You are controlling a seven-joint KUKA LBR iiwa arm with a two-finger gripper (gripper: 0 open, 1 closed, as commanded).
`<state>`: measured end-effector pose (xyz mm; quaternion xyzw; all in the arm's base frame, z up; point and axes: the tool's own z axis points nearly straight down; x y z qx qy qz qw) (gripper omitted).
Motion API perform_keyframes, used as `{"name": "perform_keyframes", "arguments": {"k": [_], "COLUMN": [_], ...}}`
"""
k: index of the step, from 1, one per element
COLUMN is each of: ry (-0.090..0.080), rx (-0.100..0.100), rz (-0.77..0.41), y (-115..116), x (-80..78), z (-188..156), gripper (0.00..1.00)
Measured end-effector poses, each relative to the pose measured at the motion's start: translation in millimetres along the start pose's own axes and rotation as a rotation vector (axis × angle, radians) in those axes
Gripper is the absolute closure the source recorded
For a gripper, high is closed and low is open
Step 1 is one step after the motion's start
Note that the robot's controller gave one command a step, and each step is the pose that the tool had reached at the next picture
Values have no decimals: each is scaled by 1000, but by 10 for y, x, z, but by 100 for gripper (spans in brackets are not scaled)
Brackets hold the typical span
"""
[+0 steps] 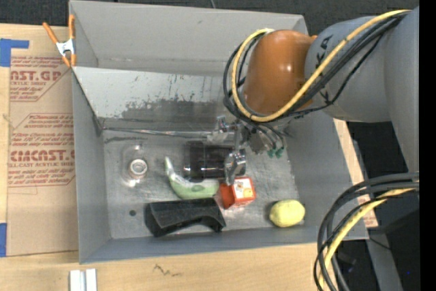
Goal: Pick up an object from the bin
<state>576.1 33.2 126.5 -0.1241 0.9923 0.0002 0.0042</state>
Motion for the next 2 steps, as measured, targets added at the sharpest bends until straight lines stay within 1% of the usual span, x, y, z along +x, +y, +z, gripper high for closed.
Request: {"name": "perform_keyframes", "arguments": {"k": [1,2], "ry": [14,10], "rx": [-3,-1], "rz": [21,15], "y": [-9,-58], "x": [63,70], "z": [-420,-941], "gripper": [100,100]}}
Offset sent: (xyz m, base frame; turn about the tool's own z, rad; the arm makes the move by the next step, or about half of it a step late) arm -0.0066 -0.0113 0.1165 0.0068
